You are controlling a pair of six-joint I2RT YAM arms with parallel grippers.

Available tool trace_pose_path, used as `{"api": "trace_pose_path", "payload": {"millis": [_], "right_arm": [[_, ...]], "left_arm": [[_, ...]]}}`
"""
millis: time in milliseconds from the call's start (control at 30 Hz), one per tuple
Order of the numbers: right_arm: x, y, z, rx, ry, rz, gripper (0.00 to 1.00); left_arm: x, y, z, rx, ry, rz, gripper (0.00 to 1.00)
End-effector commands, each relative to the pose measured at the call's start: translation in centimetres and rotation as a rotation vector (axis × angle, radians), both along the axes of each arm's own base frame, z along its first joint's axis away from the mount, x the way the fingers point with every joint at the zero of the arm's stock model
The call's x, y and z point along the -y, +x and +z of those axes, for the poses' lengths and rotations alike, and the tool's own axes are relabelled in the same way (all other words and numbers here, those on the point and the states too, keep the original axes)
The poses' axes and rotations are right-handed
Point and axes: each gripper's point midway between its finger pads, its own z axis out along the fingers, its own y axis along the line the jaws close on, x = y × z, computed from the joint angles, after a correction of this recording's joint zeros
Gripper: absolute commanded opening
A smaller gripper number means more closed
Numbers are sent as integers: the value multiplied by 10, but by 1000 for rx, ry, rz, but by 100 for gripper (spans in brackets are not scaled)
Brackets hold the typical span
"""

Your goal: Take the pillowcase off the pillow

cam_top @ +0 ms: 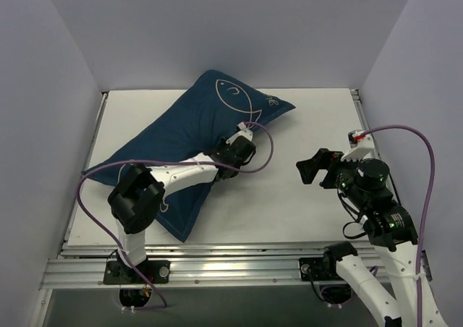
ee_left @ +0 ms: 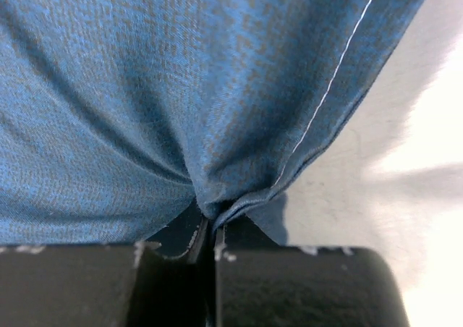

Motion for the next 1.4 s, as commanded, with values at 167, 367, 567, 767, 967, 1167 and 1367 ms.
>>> {"api": "trace_pose_path", "payload": {"millis": [167, 367, 567, 767, 967, 1167, 1367], "right_arm": [[32, -12, 55, 168, 5, -157, 100], [40, -23, 78, 256, 16, -180, 100], [27, -25, 78, 254, 7, -95, 100], [9, -17, 65, 206, 11, -11, 100], [-17, -10, 42, 129, 34, 127, 100], [-35, 1, 17, 43, 50, 198, 100], [-43, 14, -17, -68, 86, 180, 100]], "left_arm": [[87, -29, 174, 3, -565, -185, 2], [74, -44, 303, 169, -816, -230, 2], [0, -33, 311, 248, -986, -49, 2], [-68, -35, 211, 167, -1007, 151, 43], [-136, -65, 144, 110, -1007, 349, 94], [-172, -103, 174, 211, -968, 341, 94], [-178, -112, 131, 109, -877, 395, 94]]}}
